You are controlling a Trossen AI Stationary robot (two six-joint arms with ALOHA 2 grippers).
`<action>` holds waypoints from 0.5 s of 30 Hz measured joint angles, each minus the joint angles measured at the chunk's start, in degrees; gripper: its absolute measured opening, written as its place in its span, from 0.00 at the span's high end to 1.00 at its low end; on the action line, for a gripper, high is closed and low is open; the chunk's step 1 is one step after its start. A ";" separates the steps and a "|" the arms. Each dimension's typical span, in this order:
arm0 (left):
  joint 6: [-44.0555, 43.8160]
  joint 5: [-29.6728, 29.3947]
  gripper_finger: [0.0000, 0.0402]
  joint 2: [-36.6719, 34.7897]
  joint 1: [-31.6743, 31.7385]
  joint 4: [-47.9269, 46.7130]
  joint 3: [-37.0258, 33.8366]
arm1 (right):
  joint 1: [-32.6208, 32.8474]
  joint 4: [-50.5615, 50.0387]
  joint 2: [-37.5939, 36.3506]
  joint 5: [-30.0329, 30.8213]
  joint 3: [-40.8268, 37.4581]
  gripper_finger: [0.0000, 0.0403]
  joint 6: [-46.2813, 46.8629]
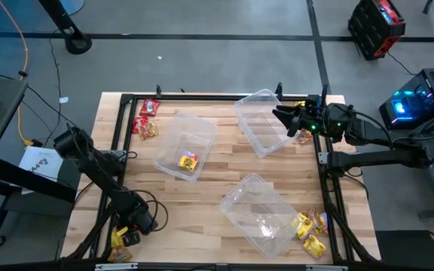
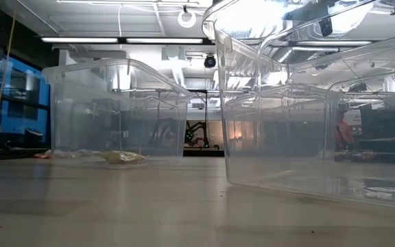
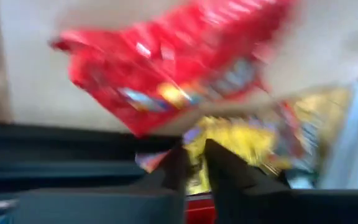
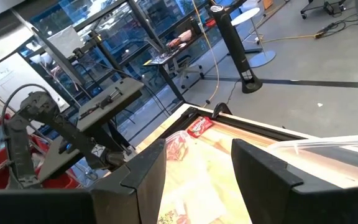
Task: Sort candy
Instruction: Put the yellow candy into the top left transparent bin
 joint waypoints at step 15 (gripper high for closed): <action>4.91 -38.30 1.00 -33.01 15.31 -10.58 9.75 | 0.00 0.02 0.00 0.02 0.00 0.56 1.55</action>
